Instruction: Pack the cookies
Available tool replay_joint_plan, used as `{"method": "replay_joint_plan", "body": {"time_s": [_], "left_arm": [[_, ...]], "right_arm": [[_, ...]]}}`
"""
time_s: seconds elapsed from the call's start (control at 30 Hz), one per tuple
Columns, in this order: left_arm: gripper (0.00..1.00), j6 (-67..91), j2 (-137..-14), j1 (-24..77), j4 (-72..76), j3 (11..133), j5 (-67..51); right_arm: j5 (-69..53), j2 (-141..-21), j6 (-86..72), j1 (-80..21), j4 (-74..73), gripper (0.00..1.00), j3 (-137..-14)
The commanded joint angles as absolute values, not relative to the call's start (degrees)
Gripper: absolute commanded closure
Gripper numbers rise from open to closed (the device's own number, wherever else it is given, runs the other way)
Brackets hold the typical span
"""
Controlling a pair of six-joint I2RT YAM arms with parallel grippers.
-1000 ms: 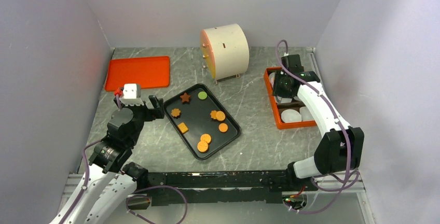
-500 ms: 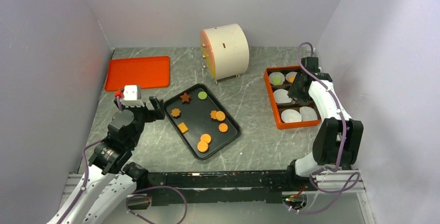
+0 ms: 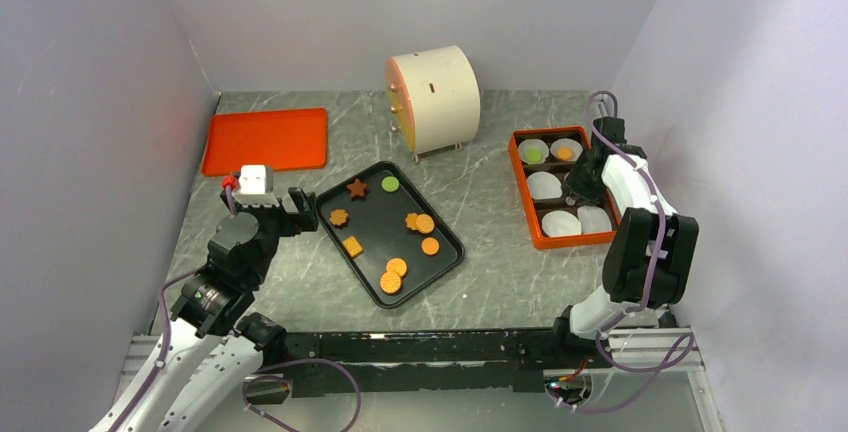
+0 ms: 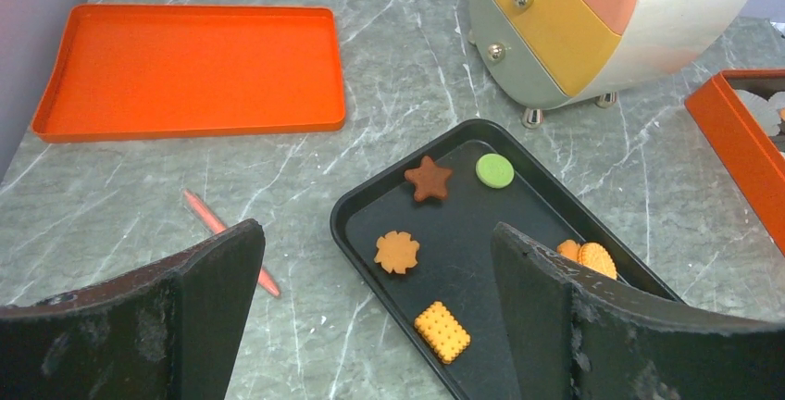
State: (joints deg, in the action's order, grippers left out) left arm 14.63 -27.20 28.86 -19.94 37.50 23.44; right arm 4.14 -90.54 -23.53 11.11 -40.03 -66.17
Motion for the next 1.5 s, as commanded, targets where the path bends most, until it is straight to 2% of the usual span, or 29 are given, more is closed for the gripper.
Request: {"method": "replay_joint_plan", "body": {"time_s": [0.0, 0.6, 0.83, 1.07, 1.47], "left_arm": [[0.04, 13.3, -27.0, 29.1, -18.0, 37.3, 24.0], [0.04, 13.1, -26.9, 29.1, -17.8, 37.3, 22.9], [0.04, 13.2, -26.8, 29.1, -18.1, 37.4, 22.9], [0.04, 13.3, -27.4, 29.1, -18.2, 37.5, 22.7], [0.04, 13.3, -28.4, 28.1, -18.6, 37.9, 23.2]], "right_arm": [[2.8, -90.8, -23.4, 11.2, -38.1, 0.7, -67.6], [3.3, -88.4, -22.3, 11.2, -38.8, 0.48, -67.1], [4.3, -84.7, -22.1, 11.0, -38.3, 0.49, -66.3], [5.7, -80.8, -20.9, 7.7, -39.1, 0.57, -67.4], [5.4, -80.4, -15.8, -10.5, -41.5, 0.63, -71.8]]}}
